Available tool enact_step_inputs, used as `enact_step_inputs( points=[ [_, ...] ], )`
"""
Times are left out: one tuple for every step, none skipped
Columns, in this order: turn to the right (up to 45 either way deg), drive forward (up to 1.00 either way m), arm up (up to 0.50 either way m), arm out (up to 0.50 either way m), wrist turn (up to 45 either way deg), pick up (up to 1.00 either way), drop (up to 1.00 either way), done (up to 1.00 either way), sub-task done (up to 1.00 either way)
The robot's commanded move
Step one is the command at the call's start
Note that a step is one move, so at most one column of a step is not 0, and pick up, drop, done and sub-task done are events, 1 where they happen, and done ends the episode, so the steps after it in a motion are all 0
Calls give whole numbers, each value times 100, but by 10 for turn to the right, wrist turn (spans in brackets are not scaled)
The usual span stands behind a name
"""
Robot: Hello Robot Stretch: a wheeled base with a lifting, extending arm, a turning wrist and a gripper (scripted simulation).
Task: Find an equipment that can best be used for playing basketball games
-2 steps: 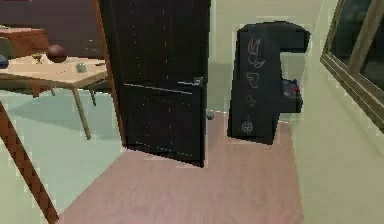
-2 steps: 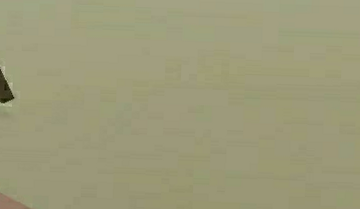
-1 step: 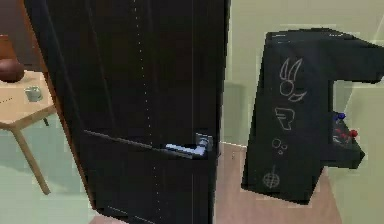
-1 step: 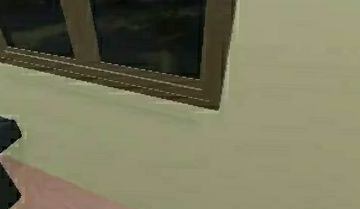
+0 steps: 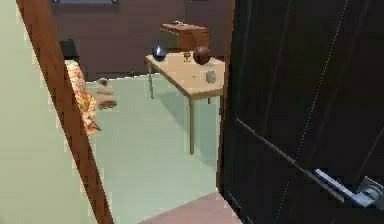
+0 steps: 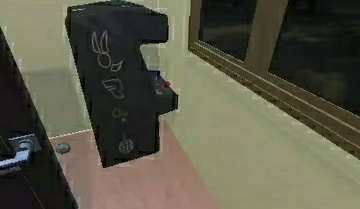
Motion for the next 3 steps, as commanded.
enact_step_inputs(
  points=[
    [0,85,0,0,0,0,0,0,0],
    [-210,0,0,0,0,0,0,0,0],
    [0,100,0,0,0,0,0,0,0]
  ],
)
